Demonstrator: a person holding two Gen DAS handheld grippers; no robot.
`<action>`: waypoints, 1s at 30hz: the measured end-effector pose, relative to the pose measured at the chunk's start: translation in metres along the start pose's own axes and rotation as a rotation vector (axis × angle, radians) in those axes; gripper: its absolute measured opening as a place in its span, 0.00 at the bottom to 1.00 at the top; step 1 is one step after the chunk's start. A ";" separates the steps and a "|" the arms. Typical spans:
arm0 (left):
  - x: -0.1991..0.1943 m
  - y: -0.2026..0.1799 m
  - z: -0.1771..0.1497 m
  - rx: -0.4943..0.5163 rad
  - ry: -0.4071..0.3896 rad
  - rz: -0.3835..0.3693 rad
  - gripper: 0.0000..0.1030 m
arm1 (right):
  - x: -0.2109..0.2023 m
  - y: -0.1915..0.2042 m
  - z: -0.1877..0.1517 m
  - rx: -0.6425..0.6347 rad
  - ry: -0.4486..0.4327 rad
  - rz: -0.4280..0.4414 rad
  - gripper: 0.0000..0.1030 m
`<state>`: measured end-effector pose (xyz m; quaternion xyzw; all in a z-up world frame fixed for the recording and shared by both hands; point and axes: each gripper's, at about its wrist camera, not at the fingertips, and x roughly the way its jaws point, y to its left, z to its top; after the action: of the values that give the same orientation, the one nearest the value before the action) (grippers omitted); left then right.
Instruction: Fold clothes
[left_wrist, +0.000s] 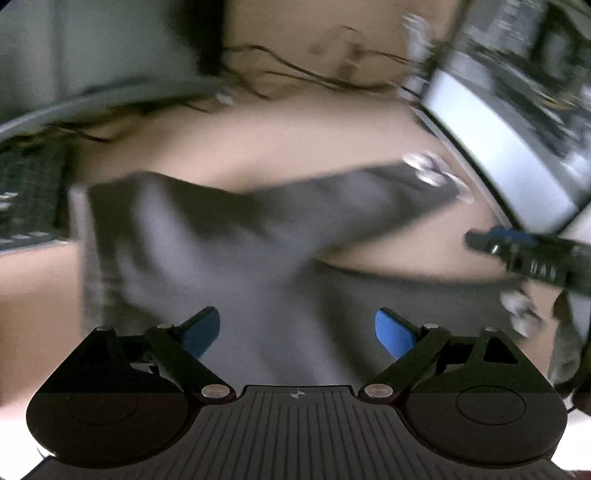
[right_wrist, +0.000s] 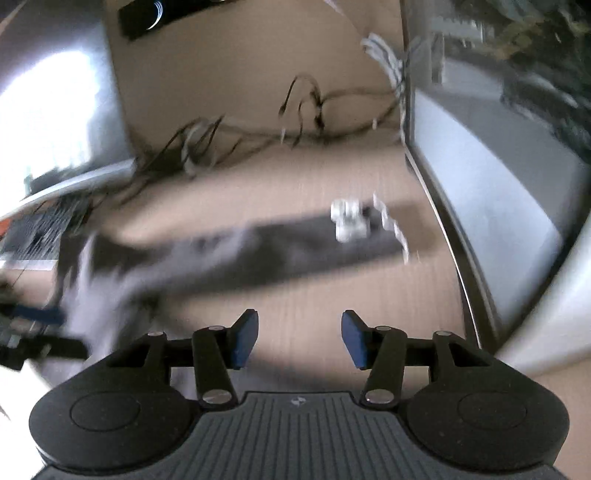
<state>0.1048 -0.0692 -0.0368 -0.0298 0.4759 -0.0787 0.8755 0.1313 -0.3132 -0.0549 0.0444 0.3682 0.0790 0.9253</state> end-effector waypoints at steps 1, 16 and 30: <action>0.001 0.008 0.001 -0.022 0.000 0.021 0.92 | 0.014 0.005 0.009 0.006 -0.002 -0.011 0.49; 0.012 0.046 0.024 -0.074 -0.040 0.051 0.93 | 0.070 0.005 0.016 -0.039 0.073 -0.054 0.49; 0.032 0.061 0.030 -0.050 -0.023 0.013 0.94 | -0.023 -0.010 -0.022 -0.015 0.058 -0.094 0.52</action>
<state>0.1536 -0.0154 -0.0544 -0.0497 0.4677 -0.0608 0.8804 0.1015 -0.3263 -0.0567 0.0178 0.3962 0.0394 0.9172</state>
